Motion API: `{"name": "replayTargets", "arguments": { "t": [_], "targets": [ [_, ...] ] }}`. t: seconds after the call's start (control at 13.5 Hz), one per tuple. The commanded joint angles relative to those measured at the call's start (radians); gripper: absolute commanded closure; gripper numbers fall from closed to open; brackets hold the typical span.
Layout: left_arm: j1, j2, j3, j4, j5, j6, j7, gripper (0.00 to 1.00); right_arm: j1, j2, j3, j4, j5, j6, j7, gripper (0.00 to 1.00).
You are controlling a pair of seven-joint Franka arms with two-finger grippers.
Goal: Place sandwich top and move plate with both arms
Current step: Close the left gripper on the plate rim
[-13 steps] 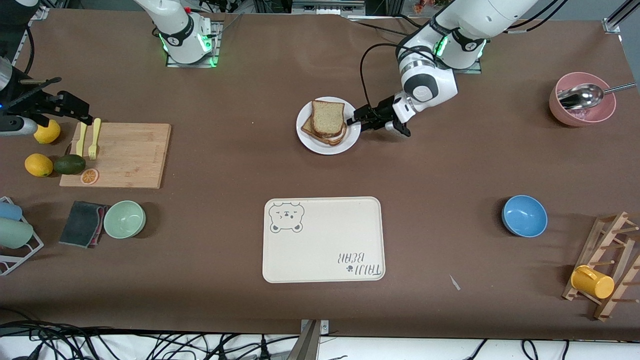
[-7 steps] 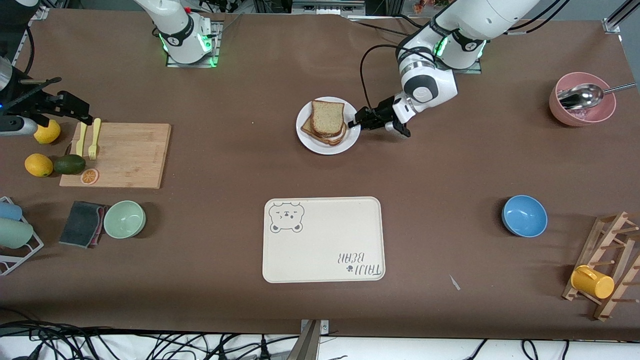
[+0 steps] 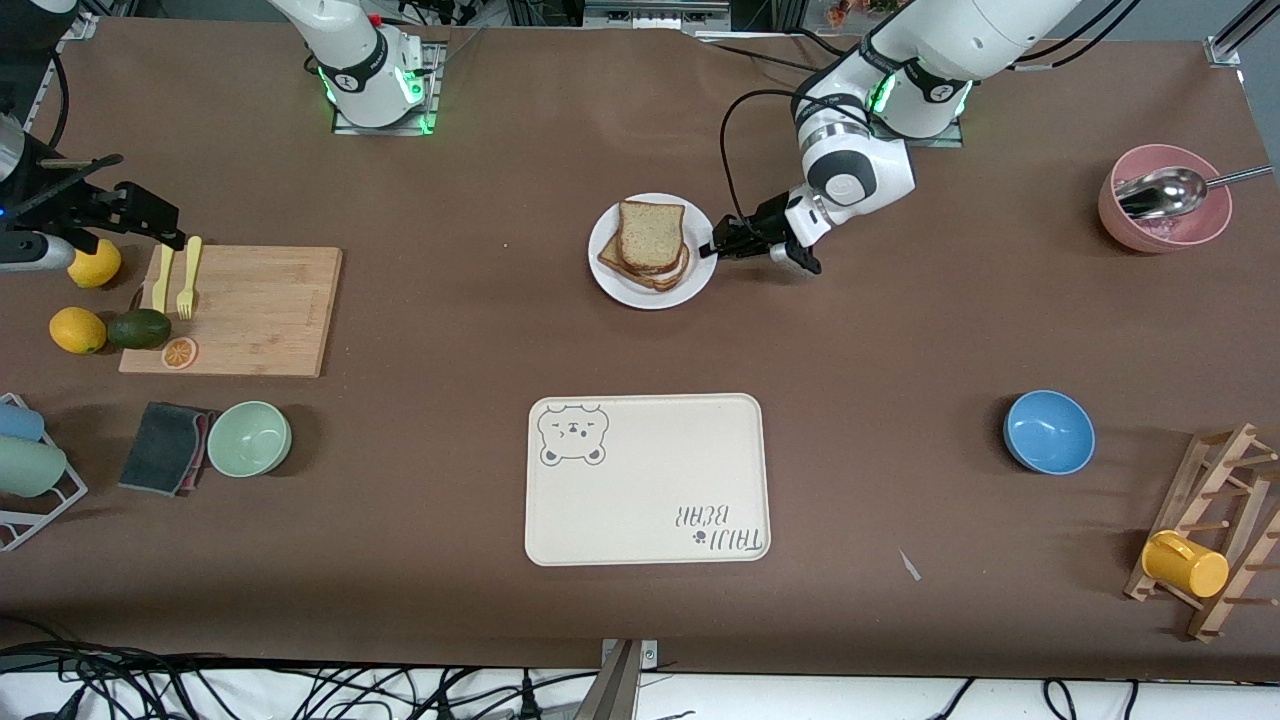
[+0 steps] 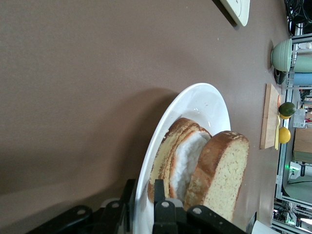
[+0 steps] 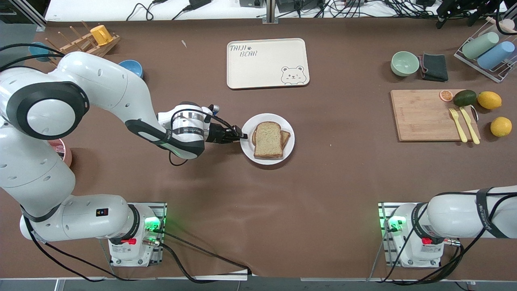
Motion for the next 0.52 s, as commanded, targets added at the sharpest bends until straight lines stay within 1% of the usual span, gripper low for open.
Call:
{"name": "replayTargets", "arguments": {
  "t": [0.0,0.07,0.22,0.45],
  "targets": [
    [0.002,0.020,-0.004,0.018,-0.041,0.012,0.049,0.88,-0.015,-0.011,0.012,0.005,0.006,-0.006,0.003,0.00],
    [0.003,0.020,-0.004,0.018,-0.039,0.012,0.049,0.91,-0.015,-0.011,0.012,0.005,0.006,-0.006,0.003,0.00],
    [0.006,0.022,-0.003,0.018,-0.039,0.011,0.051,0.99,-0.015,-0.011,0.012,0.005,0.006,-0.006,0.003,0.00],
    [0.017,0.023,0.013,0.018,-0.042,0.006,0.083,1.00,-0.015,-0.011,0.012,0.005,0.006,-0.006,0.003,0.00]
  ]
}}
